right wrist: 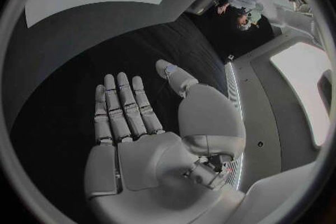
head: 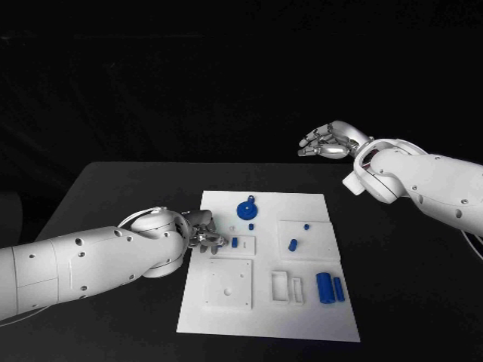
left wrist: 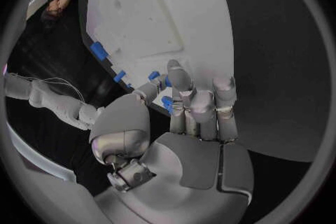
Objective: Assemble the parts on the task board
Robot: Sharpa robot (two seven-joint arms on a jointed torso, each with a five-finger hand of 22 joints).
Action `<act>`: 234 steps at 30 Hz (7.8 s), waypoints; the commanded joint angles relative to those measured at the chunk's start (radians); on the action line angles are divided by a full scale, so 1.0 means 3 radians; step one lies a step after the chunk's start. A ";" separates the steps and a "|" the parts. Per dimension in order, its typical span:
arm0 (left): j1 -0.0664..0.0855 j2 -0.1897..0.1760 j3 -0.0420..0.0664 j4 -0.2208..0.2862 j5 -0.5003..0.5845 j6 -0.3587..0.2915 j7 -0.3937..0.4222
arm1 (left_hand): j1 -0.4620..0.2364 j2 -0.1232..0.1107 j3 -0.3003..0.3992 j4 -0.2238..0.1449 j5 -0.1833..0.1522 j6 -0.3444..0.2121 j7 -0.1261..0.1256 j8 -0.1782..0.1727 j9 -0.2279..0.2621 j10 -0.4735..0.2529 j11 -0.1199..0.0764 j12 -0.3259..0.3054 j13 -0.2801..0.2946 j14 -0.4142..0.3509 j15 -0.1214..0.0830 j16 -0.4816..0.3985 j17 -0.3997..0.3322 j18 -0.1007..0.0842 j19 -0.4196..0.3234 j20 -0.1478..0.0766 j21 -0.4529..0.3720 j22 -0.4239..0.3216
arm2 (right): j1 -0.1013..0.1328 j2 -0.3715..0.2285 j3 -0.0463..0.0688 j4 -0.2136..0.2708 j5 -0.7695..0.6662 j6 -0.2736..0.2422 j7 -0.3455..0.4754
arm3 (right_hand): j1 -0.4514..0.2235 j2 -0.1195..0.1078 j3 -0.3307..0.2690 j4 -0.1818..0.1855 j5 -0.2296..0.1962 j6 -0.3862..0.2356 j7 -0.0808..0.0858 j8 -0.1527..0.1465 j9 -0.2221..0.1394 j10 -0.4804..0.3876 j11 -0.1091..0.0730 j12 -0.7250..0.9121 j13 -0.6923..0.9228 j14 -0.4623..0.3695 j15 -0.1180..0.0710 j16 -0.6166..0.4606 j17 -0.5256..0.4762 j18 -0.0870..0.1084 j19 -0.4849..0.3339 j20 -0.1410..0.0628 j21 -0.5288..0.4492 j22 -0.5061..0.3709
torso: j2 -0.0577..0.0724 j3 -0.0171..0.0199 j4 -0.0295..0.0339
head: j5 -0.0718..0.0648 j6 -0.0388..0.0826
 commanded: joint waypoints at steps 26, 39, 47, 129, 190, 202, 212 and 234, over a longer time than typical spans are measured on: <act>-0.0028 -0.0017 0.0073 -0.0046 0.0028 -0.0093 0.0021 | -0.0228 -0.0679 -0.0116 0.0801 -0.0440 -0.0088 0.0011 -0.0015 0.0024 -0.0010 0.0021 -0.0069 -0.0014 0.0093 -0.0094 -0.0075 0.0016 0.0050 -0.0031 -0.0313 -0.0002 -0.0012 | -0.0001 -0.0007 0.0001 0.0003 -0.0013 0.0043 0.0028 | 0.0011 0.0015 0.0004 -0.0009 0.0015 -0.0004 0.0030 0.0017 -0.0008 0.0026 -0.0009 -0.0014 -0.0002 0.0019 0.0001 -0.0015 -0.0007 -0.0044 0.0016 -0.0006 -0.0030 0.0010 | 0.0000 -0.0001 0.0000 | -0.0017 0.0016; -0.0028 -0.0045 0.0209 -0.0067 0.0109 -0.0180 0.0069 | -0.0199 -0.0670 -0.0150 0.0857 -0.0439 -0.0115 0.0016 -0.0023 0.0031 -0.0024 0.0024 -0.0089 -0.0020 0.0082 -0.0092 -0.0092 0.0012 0.0059 -0.0044 -0.0313 -0.0003 -0.0014 | -0.0001 -0.0009 0.0001 0.0002 -0.0012 0.0042 0.0028 | 0.0010 0.0016 0.0003 -0.0008 0.0018 -0.0004 0.0034 0.0017 -0.0010 0.0027 -0.0009 -0.0015 -0.0002 0.0019 0.0001 -0.0015 -0.0008 -0.0044 0.0018 -0.0006 -0.0033 0.0012 | 0.0000 -0.0002 0.0001 | -0.0017 0.0018; -0.0027 -0.0076 0.0304 -0.0122 0.0344 -0.0266 0.0135 | -0.0135 -0.0669 -0.0185 0.0904 -0.0439 -0.0170 0.0034 -0.0049 0.0031 -0.0062 0.0041 -0.0142 -0.0040 0.0056 -0.0076 -0.0151 -0.0011 0.0058 -0.0078 -0.0305 -0.0018 -0.0021 | -0.0001 -0.0014 0.0001 0.0003 -0.0012 0.0038 0.0029 | 0.0009 0.0015 0.0002 -0.0008 0.0018 -0.0005 0.0036 0.0016 -0.0011 0.0027 -0.0009 -0.0015 -0.0002 0.0019 0.0001 -0.0015 -0.0009 -0.0044 0.0018 -0.0006 -0.0034 0.0013 | -0.0003 0.0001 0.0002 | -0.0018 0.0025; -0.0042 0.0782 0.0121 -0.0904 -0.1140 -0.0315 0.1443 | 0.1553 -0.0408 -0.0238 -0.0280 -0.0230 -0.0995 0.0476 -0.0487 -0.0419 -0.0806 0.0653 -0.2570 -0.1136 -0.0368 0.0516 -0.0767 -0.0270 0.0093 -0.0465 0.0191 -0.0379 -0.0013 | -0.0007 0.0015 0.0001 0.0039 0.0024 0.0032 0.0028 | 0.0000 0.0009 -0.0002 0.0003 0.0032 -0.0001 0.0049 0.0020 -0.0019 0.0033 -0.0011 -0.0017 -0.0002 0.0027 -0.0003 -0.0012 -0.0013 -0.0041 0.0032 -0.0007 -0.0050 0.0028 | 0.0007 -0.0002 -0.0005 | -0.0100 0.0077; -0.0075 0.0793 0.0107 -0.0955 -0.1088 -0.0526 0.1443 | 0.1509 -0.0129 -0.0226 -0.0280 -0.0214 -0.0674 0.0355 -0.0291 -0.0481 -0.0422 0.0507 -0.2384 -0.1103 -0.0184 0.0372 -0.0617 -0.0251 0.0087 -0.0310 0.0069 -0.0297 0.0012 | -0.0007 0.0029 0.0001 0.0047 0.0024 0.0038 0.0034 | 0.0002 0.0016 0.0000 0.0005 0.0033 0.0002 0.0049 0.0023 -0.0024 0.0036 -0.0011 -0.0017 -0.0002 0.0028 -0.0003 -0.0012 -0.0016 -0.0041 0.0037 -0.0007 -0.0062 0.0037 | 0.0002 -0.0002 -0.0001 | -0.0114 0.0053; -0.0077 0.0701 0.0124 -0.0854 -0.0980 -0.0650 0.1439 | 0.1500 -0.0106 -0.0214 -0.0286 -0.0207 -0.0639 0.0343 -0.0274 -0.0489 -0.0388 0.0492 -0.2380 -0.1103 -0.0141 0.0357 -0.0614 -0.0258 0.0090 -0.0272 0.0049 -0.0285 0.0009 | -0.0007 0.0027 0.0001 0.0042 0.0024 0.0039 0.0036 | 0.0004 0.0017 0.0000 0.0004 0.0033 0.0002 0.0048 0.0024 -0.0026 0.0036 -0.0012 -0.0018 -0.0002 0.0028 -0.0003 -0.0013 -0.0017 -0.0040 0.0038 -0.0007 -0.0065 0.0039 | 0.0001 -0.0002 -0.0002 | -0.0105 0.0065; -0.0076 0.0474 0.0236 -0.0650 -0.0802 -0.0564 0.1396 | 0.1496 -0.0104 -0.0209 -0.0292 -0.0208 -0.0631 0.0340 -0.0270 -0.0494 -0.0378 0.0488 -0.2381 -0.1104 -0.0126 0.0353 -0.0613 -0.0260 0.0090 -0.0259 0.0042 -0.0281 0.0008 | -0.0007 0.0007 0.0001 0.0050 0.0024 0.0039 0.0033 | 0.0005 0.0018 0.0000 0.0004 0.0033 0.0003 0.0047 0.0024 -0.0027 0.0036 -0.0012 -0.0018 -0.0002 0.0028 -0.0003 -0.0013 -0.0018 -0.0040 0.0039 -0.0007 -0.0068 0.0041 | 0.0000 -0.0001 0.0001 | -0.0103 0.0072; -0.0076 0.0257 0.0274 -0.0583 -0.0677 -0.0341 0.1363 | 0.1494 -0.0096 -0.0204 -0.0297 -0.0211 -0.0628 0.0339 -0.0269 -0.0499 -0.0370 0.0485 -0.2384 -0.1105 -0.0115 0.0350 -0.0613 -0.0262 0.0089 -0.0250 0.0036 -0.0279 0.0007 | -0.0009 -0.0002 0.0001 0.0049 0.0024 0.0040 0.0033 | 0.0007 0.0019 0.0001 0.0003 0.0034 0.0003 0.0047 0.0025 -0.0029 0.0036 -0.0012 -0.0018 -0.0002 0.0028 -0.0003 -0.0013 -0.0020 -0.0040 0.0040 -0.0008 -0.0073 0.0046 | 0.0002 -0.0007 0.0000 | -0.0105 0.0069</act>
